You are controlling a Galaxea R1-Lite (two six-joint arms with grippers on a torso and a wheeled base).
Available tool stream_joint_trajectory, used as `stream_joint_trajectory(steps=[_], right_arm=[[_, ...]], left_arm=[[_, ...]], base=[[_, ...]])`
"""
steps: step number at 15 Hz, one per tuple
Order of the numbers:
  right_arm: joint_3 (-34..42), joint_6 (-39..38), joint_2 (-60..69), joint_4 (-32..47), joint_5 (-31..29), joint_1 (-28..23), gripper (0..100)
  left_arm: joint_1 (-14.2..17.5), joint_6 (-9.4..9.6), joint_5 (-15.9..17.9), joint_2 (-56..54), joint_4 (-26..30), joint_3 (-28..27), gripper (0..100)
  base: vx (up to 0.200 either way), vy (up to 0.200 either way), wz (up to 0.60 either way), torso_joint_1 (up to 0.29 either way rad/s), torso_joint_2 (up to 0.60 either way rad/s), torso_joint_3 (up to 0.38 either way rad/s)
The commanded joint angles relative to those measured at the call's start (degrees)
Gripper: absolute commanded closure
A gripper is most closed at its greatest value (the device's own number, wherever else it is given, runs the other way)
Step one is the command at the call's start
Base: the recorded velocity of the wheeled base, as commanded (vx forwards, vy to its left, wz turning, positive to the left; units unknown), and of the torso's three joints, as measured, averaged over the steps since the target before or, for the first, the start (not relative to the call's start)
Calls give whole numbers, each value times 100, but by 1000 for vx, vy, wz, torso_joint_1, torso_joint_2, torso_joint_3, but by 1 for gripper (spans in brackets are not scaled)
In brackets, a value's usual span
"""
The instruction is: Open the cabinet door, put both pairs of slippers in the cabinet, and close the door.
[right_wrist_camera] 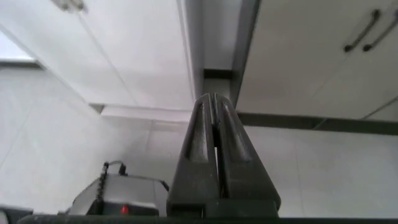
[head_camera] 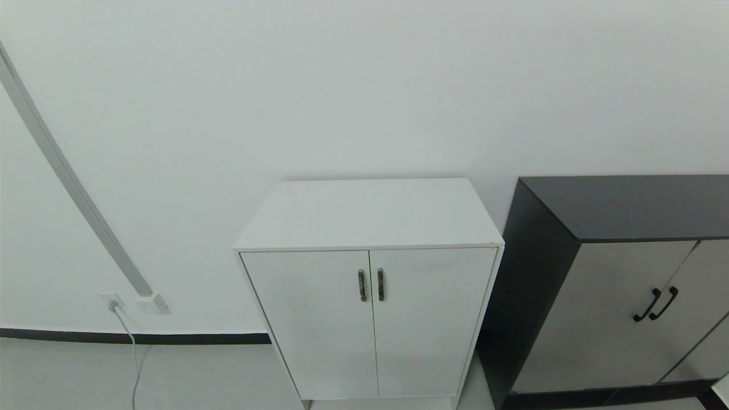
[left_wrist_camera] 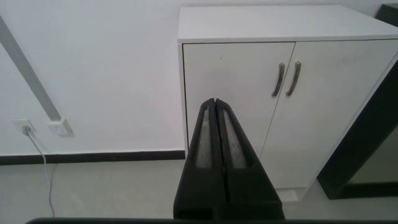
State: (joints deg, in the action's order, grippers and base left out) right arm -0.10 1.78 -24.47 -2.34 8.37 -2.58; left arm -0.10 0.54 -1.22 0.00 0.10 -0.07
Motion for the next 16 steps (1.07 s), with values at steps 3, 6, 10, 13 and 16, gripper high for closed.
stream_joint_trajectory(steps=[3,6,10,13,16], right_arm=[[1,121,601,32,-424,-286,100],[-8,-116,777,260,-653,-304,100],[-8,-152,803,252,-600,575,100],[-8,-152,1225,252,-609,566,100],[-8,-152,1620,252,-609,557,100]], left_arm=[[1,-18,-10,0,-1,-1,100],[1,-18,-10,0,-1,-1,100],[1,-18,-1,0,-1,-1,100],[1,-18,-1,0,-1,-1,100],[1,-18,-1,0,-1,-1,100]], base=[[0,0,0,0,0,0],[0,0,0,0,0,0],[0,0,0,0,0,0],[0,0,0,0,0,0],[0,0,0,0,0,0]])
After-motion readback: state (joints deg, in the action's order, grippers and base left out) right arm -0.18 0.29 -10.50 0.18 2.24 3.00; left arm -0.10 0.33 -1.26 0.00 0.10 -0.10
